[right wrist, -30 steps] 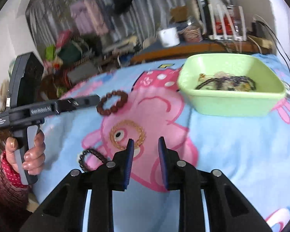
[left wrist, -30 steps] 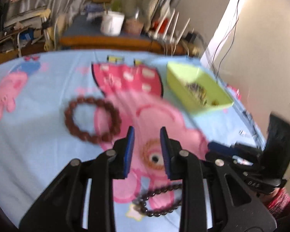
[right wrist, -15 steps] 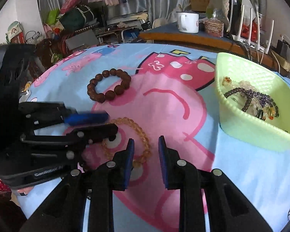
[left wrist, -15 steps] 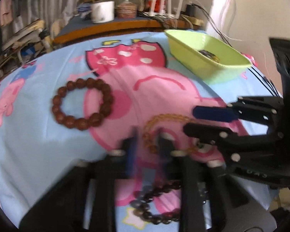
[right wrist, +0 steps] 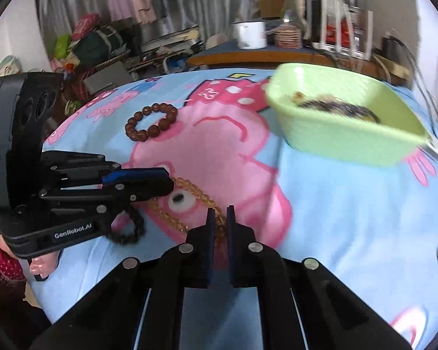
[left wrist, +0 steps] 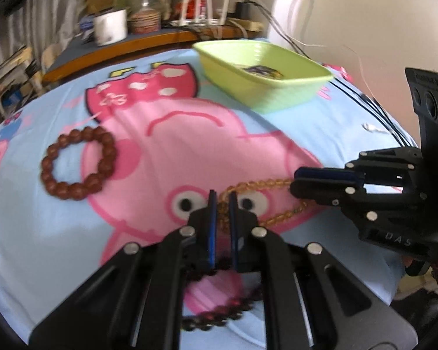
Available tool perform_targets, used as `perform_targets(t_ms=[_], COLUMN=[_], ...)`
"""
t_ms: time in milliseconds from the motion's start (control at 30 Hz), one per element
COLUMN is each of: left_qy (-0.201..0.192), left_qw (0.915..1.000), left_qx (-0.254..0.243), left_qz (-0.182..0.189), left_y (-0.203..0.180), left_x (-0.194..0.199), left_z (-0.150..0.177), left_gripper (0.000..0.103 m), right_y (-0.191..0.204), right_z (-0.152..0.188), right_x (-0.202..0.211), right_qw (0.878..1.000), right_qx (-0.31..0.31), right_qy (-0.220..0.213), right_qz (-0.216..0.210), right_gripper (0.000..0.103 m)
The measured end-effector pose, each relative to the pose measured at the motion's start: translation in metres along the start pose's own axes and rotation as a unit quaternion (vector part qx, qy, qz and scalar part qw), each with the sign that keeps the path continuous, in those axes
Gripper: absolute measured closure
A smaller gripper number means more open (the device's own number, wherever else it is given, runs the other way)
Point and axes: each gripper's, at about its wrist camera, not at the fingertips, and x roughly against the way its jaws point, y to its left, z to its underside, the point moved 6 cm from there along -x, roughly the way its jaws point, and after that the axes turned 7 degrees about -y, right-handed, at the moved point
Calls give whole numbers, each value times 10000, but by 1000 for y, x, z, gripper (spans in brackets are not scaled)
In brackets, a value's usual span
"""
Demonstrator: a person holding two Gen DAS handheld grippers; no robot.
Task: Organize jewelry
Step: 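Grasp the amber bead bracelet with both grippers, then carry the amber bracelet with both grippers over the green basket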
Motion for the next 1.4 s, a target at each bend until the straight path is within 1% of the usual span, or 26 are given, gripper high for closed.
perform_targets(t_ms=[100,233,533,567,767,933,1200,1400], left_qy=[24,25,21,16,16,16,19,16], left_qw=[10000,9999,9999,9999,9999,9999,9996,9995], left_qx=[-57,42,62,74,75,93,229,246], left_qz=[42,108,101,71,70,84,178,195], left_y=[-3,-2,-1,-1,0,0,4,4], left_x=[-1,-1,-2,-2,-2,-2,-1,-1], left_z=[0,1,0,0,0,1,1,2], left_gripper=[96,96,94,93,92,92,92,92], right_y=[1,5,5,4,3,-2,8,11], right_z=[6,5,5,5,6,6,6,7], right_x=[4,1,0,0,0,1,1,2], right_qw=[9999,9997,9990,9989,9986,9972,9986,9982], right_qx=[-115,-80,-257,-291,-367,-702,-216,-111], right_qy=[-28,-91,-165,-177,-200,-222,-219,-271], right_qz=[48,195,318,317,316,113,428,519], right_gripper=[103,103,103,103,103,103,103,103])
